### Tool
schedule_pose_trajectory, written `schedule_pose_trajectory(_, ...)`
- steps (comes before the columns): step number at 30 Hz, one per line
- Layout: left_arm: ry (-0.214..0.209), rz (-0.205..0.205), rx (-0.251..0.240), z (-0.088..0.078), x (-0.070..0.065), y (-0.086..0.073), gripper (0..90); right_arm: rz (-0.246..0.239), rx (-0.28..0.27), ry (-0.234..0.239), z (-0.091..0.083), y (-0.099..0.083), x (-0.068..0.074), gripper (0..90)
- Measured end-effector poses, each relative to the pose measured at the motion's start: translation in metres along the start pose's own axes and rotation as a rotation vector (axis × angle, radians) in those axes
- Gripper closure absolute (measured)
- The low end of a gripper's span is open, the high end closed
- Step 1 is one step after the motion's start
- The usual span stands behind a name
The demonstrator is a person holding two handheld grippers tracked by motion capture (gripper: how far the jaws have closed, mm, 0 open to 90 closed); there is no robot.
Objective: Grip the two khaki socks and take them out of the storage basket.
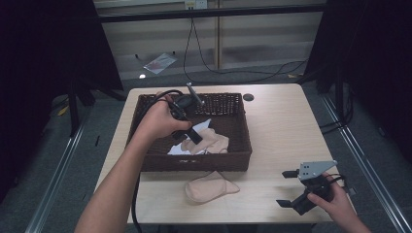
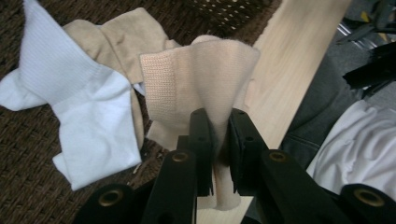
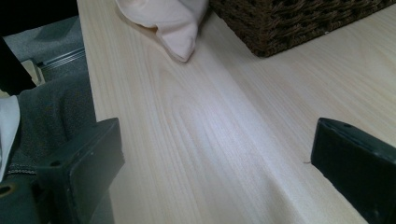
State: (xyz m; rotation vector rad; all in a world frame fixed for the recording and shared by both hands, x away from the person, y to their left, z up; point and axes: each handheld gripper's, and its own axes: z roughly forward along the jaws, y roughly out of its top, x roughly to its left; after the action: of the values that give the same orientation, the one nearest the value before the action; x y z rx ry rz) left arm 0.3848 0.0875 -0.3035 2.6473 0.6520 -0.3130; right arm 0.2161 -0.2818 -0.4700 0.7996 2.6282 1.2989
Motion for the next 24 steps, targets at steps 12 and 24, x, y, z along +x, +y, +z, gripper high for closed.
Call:
schedule_pose_trajectory(12, -0.026, 0.069, 0.002, 0.006, -0.018, -0.002, 81.3, 0.0, 0.001, -0.005, 0.001, 0.0, 0.0, 2.3)
schedule_pose_trajectory(24, -0.042, 0.096, 0.007, 0.02, -0.027, -0.004, 81.1, -0.001, 0.001, -0.003, 0.001, 0.0, 0.0, 2.3)
